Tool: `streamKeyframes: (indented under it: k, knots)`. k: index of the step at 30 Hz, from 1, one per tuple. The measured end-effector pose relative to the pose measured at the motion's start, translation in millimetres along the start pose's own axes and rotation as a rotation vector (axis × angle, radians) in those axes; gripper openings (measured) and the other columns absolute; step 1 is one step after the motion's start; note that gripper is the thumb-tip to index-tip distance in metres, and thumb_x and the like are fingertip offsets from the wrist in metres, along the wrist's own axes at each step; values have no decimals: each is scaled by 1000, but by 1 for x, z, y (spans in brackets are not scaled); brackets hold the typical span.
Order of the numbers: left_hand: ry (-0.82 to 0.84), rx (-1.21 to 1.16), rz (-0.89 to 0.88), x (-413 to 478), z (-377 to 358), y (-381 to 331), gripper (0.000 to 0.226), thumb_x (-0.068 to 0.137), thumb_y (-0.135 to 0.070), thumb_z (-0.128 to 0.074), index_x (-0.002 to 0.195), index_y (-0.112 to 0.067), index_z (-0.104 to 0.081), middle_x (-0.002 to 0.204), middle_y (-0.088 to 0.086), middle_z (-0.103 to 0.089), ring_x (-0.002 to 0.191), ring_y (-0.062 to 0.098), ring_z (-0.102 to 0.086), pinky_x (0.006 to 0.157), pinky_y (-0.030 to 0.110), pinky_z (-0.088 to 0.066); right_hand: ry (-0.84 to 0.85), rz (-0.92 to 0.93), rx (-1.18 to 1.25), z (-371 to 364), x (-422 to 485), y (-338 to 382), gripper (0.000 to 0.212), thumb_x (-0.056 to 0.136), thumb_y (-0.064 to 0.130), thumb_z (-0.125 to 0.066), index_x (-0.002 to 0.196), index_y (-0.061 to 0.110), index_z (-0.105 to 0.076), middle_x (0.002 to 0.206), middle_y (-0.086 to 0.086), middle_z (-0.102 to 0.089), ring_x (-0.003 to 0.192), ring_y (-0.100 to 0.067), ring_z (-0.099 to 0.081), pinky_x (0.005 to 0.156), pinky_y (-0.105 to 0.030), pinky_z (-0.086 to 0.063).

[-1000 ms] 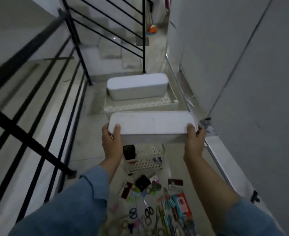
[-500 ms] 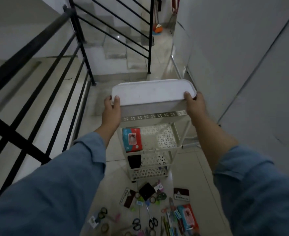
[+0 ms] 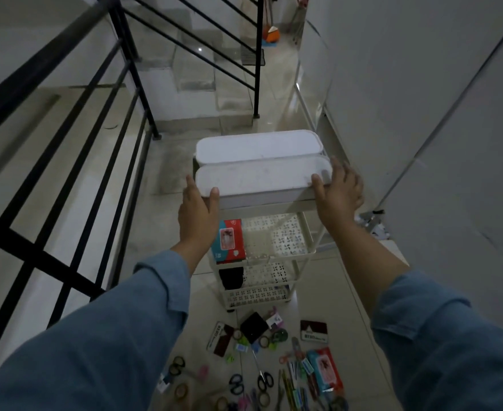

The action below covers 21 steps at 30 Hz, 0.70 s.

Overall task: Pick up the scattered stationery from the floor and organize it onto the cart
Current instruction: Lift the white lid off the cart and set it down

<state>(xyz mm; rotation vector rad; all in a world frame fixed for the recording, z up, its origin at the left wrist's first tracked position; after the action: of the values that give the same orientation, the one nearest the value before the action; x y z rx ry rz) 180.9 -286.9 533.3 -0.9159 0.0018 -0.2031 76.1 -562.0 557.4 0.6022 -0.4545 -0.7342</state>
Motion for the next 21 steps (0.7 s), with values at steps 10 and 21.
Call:
streamKeyframes:
  k: [10,21]
  knots:
    - [13,79,-61,-3,-7,-3,60,99,-39,-30,150,-16,-8,159,5,-7,146,22,-12,117,53,-11,145,94,-82,-9,-9,1,41,97,47,-33,136,35,-40,155,9,-19,145,-26,-1,111,-57,-1]
    - [93,-19,-369,-105,-46,-38,47,95,-37,-34,136,-17,-40,156,3,-18,142,10,-13,118,47,-8,-31,193,214,32,-87,-43,39,91,27,-41,121,7,-55,125,-13,-52,121,-27,-42,97,-19,-23]
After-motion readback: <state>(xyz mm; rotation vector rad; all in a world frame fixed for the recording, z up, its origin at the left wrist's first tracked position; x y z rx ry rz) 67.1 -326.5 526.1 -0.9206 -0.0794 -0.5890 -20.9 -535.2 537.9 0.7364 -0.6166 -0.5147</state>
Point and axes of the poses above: each hand's wrist, its own x-axis towards the middle knuckle, its own z-axis out of the back of the hand, y = z × x, the point moved 8 cm from there along x, towards the middle knuckle
